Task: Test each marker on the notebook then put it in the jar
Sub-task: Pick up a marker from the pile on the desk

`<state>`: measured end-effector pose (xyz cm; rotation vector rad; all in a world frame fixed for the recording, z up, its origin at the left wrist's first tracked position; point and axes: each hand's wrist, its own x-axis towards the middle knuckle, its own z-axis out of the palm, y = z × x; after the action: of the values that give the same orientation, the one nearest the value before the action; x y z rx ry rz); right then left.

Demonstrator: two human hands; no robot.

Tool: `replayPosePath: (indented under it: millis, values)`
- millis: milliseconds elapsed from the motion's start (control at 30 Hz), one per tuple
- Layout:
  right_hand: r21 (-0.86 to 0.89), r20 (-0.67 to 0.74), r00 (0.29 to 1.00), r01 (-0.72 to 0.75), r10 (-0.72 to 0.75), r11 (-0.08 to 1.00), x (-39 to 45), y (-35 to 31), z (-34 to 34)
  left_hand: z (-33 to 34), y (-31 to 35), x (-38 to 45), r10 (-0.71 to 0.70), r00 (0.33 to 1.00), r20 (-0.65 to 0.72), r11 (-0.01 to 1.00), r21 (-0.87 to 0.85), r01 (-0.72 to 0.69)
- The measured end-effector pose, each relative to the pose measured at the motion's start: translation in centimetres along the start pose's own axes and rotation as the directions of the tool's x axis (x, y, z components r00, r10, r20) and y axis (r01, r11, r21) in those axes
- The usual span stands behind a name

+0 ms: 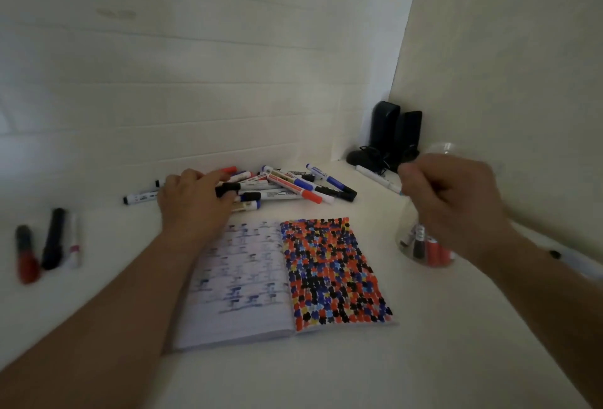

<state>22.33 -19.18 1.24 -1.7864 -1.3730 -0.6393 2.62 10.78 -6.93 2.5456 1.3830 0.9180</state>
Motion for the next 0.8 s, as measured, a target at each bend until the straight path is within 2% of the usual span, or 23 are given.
replayPosePath:
  millis: [67,133,233,300,367,433,500,567,600,633,700,733,767,800]
  values:
    - [0.044,0.074,0.997,0.034,-0.037,0.998,-1.6,-0.3,2.9,0.6,-0.2,0.2,-0.019,0.999,0.028,1.0,0.009,0.019]
    - [0.106,0.086,0.996,0.015,-0.024,0.994,-2.9,0.1,5.3,1.1,-0.1,0.3,-0.003,1.0,-0.003,1.0,0.015,0.003]
    - [0.251,0.144,0.979,-0.18,0.148,0.951,-4.4,0.5,7.5,0.7,0.6,0.4,0.0,0.994,-0.108,1.0,-0.011,-0.001]
    - [0.329,0.252,0.94,-0.305,0.229,0.893,-4.7,0.3,7.7,0.2,1.1,0.6,-0.047,0.979,-0.198,0.996,-0.09,0.029]
    - [0.36,0.322,0.914,-0.361,0.248,0.861,-4.8,0.3,7.5,-0.8,1.6,0.3,-0.087,0.961,-0.263,0.957,-0.29,0.007]
    - [0.381,0.398,0.877,-0.426,0.271,0.82,-4.8,0.3,7.2,-2.2,3.3,-0.5,-0.159,0.959,-0.236,0.8,-0.599,-0.015]
    - [0.367,0.462,0.839,-0.477,0.288,0.799,-4.7,0.3,7.0,-3.3,5.5,-1.7,-0.182,0.976,-0.122,0.583,-0.812,0.007]
    - [0.398,0.525,0.803,-0.524,0.282,0.753,-4.5,-0.1,6.7,-4.1,7.6,-3.3,-0.06,0.997,0.05,0.355,-0.932,0.068]
    - [0.438,0.553,0.789,-0.549,0.269,0.712,-4.4,-0.3,6.7,-4.2,8.3,-4.1,0.047,0.992,0.118,0.303,-0.948,0.099]
    - [0.497,0.569,0.782,-0.574,0.255,0.651,-4.4,-0.5,6.6,-4.3,8.9,-5.0,0.154,0.973,0.172,0.322,-0.94,0.115]
    - [0.65,0.568,0.785,-0.612,0.246,0.45,-4.5,-0.9,6.8,-3.9,9.3,-6.7,0.349,0.901,0.259,0.503,-0.863,0.053]
    - [0.702,0.55,0.792,-0.61,0.264,0.368,-4.5,-1.1,6.9,-3.6,9.5,-7.3,0.443,0.846,0.296,0.608,-0.793,-0.041]
    - [0.715,0.535,0.79,-0.612,0.298,0.338,-4.4,-1.2,7.0,-3.4,9.7,-7.9,0.532,0.782,0.325,0.677,-0.718,-0.162]
    - [0.707,0.527,0.784,-0.619,0.329,0.342,-4.4,-1.1,7.1,-3.1,10.0,-8.3,0.601,0.721,0.346,0.702,-0.659,-0.269]
